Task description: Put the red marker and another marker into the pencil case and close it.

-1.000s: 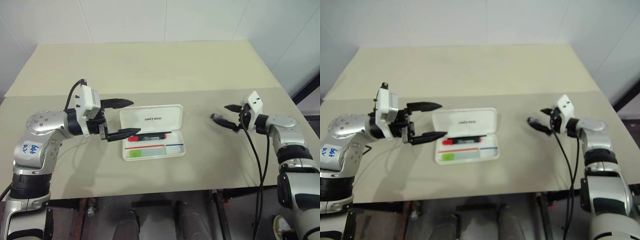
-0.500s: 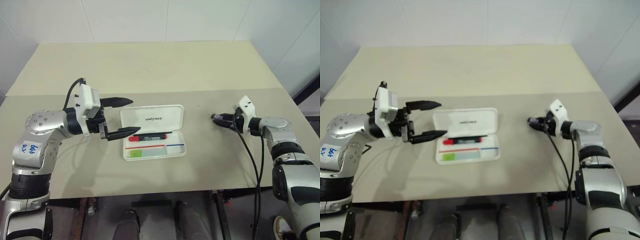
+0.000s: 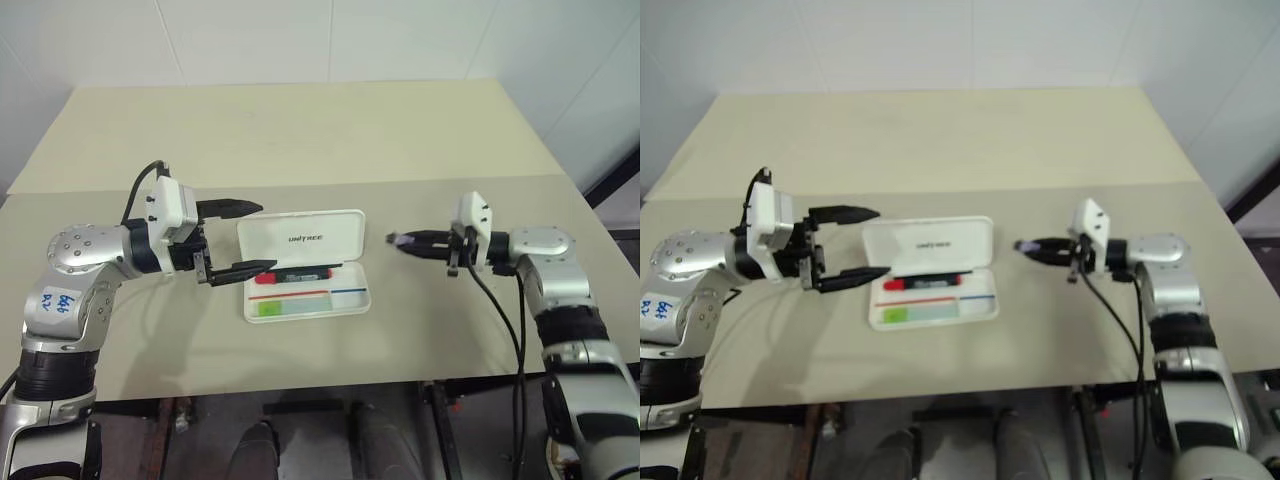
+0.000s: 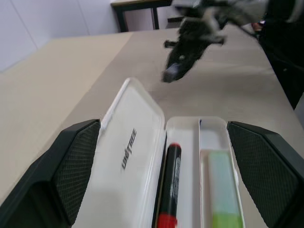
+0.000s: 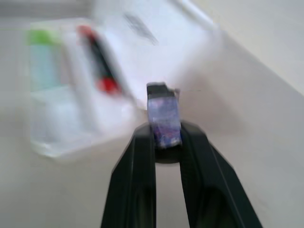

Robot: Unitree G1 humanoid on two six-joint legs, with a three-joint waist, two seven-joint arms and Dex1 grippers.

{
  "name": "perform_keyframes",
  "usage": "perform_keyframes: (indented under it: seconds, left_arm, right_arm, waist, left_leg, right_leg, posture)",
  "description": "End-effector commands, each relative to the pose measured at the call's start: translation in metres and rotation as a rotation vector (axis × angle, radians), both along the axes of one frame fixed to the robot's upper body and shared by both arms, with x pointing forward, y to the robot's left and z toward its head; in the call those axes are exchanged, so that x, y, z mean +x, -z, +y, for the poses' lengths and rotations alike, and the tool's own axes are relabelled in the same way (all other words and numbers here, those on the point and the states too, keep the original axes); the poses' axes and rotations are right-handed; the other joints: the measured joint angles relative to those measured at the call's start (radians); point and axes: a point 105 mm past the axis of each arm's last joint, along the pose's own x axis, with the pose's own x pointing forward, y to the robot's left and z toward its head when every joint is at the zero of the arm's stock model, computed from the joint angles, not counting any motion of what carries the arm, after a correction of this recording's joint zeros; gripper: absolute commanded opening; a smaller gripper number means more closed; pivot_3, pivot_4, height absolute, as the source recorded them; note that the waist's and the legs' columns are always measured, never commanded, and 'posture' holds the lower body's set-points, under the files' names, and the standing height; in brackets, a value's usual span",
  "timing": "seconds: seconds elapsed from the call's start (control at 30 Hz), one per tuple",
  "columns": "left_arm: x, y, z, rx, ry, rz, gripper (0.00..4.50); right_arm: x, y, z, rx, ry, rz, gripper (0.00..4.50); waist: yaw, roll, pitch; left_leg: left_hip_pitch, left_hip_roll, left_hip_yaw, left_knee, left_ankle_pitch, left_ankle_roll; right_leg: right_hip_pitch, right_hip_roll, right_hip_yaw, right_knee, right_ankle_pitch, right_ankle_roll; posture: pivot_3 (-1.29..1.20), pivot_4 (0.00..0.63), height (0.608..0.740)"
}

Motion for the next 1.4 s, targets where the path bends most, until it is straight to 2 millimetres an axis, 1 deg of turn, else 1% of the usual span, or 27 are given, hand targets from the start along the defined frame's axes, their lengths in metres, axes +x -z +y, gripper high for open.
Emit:
perform_keyframes:
  seconds: [0.03,0.13,0.17,0.2,0.27,0.43,0.5,0.6,0.8,1.03,1.4]
  left_arm:
    - [-0.004,-0.007,0.001,0.017,0.007,-0.054,4.5]
    - [-0.003,-0.005,0.001,0.021,0.009,-0.053,4.5]
    - [-0.003,-0.004,0.001,0.021,0.009,-0.053,4.5]
    - [-0.003,-0.004,0.0,0.022,0.011,-0.053,4.5]
    - [-0.003,-0.003,-0.003,0.023,0.019,-0.053,4.5]
    - [-0.002,-0.003,-0.006,0.026,0.03,-0.057,4.5]
    - [-0.003,-0.004,-0.007,0.027,0.033,-0.06,4.5]
    - [-0.004,-0.004,-0.008,0.026,0.033,-0.062,4.5]
    - [-0.006,-0.003,-0.006,0.025,0.02,-0.059,4.5]
    - [-0.004,-0.005,-0.007,0.024,0.016,-0.066,4.5]
    - [-0.003,-0.007,-0.01,0.02,0.018,-0.073,4.5]
  right_arm:
    - [-0.029,-0.016,0.023,0.018,-0.1,-0.008,0.35]
    - [-0.042,-0.012,0.038,0.014,-0.141,0.018,0.35]
    - [-0.044,-0.01,0.041,0.01,-0.147,0.026,0.35]
    - [-0.043,-0.007,0.044,0.007,-0.144,0.032,0.35]
    - [-0.037,0.006,0.051,-0.032,-0.129,0.041,0.35]
    - [-0.025,0.023,0.059,-0.098,-0.122,0.047,0.35]
    - [-0.022,0.027,0.058,-0.117,-0.119,0.05,0.35]
    - [-0.018,0.034,0.052,-0.154,-0.106,0.068,0.35]
    - [-0.018,0.038,0.043,-0.188,-0.118,0.059,0.35]
    - [-0.016,0.041,0.039,-0.207,-0.124,0.058,0.35]
    - [-0.011,0.044,0.04,-0.21,-0.111,0.053,0.35]
  waist:
    - [0.004,0.0,0.0]
    - [0.006,0.0,0.0]
    - [0.006,0.0,0.0]
    - [0.006,0.0,0.0]
    - [0.006,-0.001,-0.001]
    - [0.003,-0.001,0.0]
    - [0.003,-0.001,0.0]
    - [0.003,-0.001,0.0]
    - [0.003,-0.001,0.0]
    - [0.001,-0.001,0.0]
    - [0.002,-0.001,-0.001]
  left_leg:
    - [0.0,0.0,0.0,0.001,0.0,0.0]
    - [0.0,0.0,0.0,0.002,0.0,0.0]
    - [0.0,0.0,0.0,0.003,0.0,0.0]
    - [0.0,0.0,0.0,0.004,0.0,0.0]
    - [0.0,0.0,0.0,0.005,0.0,0.0]
    - [0.0,0.0,0.0,0.005,0.0,0.0]
    - [0.0,0.0,0.0,0.005,0.0,0.0]
    - [0.0,0.0,0.0,0.005,0.0,0.0]
    - [0.0,0.0,0.0,0.005,-0.001,0.001]
    - [0.0,0.0,0.0,0.005,-0.001,0.001]
    - [0.0,0.0,0.0,0.005,-0.001,0.001]
  right_leg:
    - [0.0,0.0,0.0,0.0,0.0,0.0]
    - [0.0,0.0,0.0,0.0,0.0,-0.001]
    - [0.0,0.0,0.0,0.0,-0.002,-0.004]
    - [0.001,0.0,0.0,-0.001,-0.003,-0.006]
    - [0.001,0.0,0.0,-0.001,-0.005,-0.01]
    - [0.001,0.0,0.0,0.0,-0.005,-0.01]
    - [0.0,0.0,0.0,0.0,-0.005,-0.009]
    - [0.0,0.0,0.0,0.0,-0.001,-0.002]
    - [0.0,0.0,0.0,0.0,-0.001,-0.002]
    - [0.0,0.0,0.0,0.001,-0.001,-0.002]
    - [0.001,0.0,0.0,0.001,-0.001,-0.002]
  posture:
    - [0.0,0.15,0.74]
    - [0.0,0.15,0.74]
    - [0.0,0.15,0.74]
    - [0.0,0.15,0.74]
    - [0.0,0.15,0.74]
    - [0.0,0.15,0.74]
    - [0.0,0.15,0.74]
    - [0.0,0.15,0.74]
    - [0.0,0.15,0.74]
    - [0.0,0.15,0.74]
    - [0.0,0.15,0.74]
